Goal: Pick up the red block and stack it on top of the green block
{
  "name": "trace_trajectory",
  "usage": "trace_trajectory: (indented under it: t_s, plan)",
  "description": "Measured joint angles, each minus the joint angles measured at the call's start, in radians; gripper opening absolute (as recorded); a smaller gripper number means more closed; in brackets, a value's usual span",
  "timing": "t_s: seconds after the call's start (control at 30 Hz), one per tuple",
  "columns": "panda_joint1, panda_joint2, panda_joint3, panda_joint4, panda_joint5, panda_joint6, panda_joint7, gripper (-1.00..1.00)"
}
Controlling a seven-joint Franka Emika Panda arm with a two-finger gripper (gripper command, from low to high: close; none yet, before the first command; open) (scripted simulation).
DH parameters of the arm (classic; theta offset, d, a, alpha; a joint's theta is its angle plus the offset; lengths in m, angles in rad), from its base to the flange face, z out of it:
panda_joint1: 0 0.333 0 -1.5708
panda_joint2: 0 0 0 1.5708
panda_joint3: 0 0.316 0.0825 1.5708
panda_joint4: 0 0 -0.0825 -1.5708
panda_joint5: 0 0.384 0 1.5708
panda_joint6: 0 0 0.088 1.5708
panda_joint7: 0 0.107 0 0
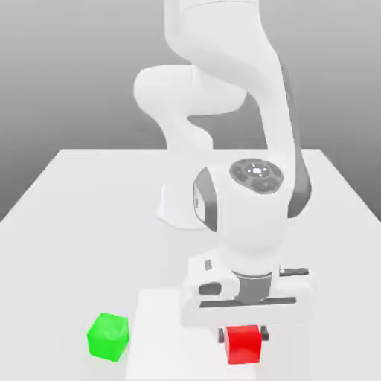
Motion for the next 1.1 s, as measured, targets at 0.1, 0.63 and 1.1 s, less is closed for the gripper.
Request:
trace_trajectory:
  t_s: [0.1,0.63,1.1]
  plan:
    - [0.001,0.005,-0.001,0.001,-0.002,0.004,0.002,-1.00]
    - [-0.204,-0.243,-0.077,-0.040,0.073,-0.205,-0.366,-1.00]
    - [-0.348,-0.128,-0.118,-0.042,0.131,-0.084,-0.626,1.00]
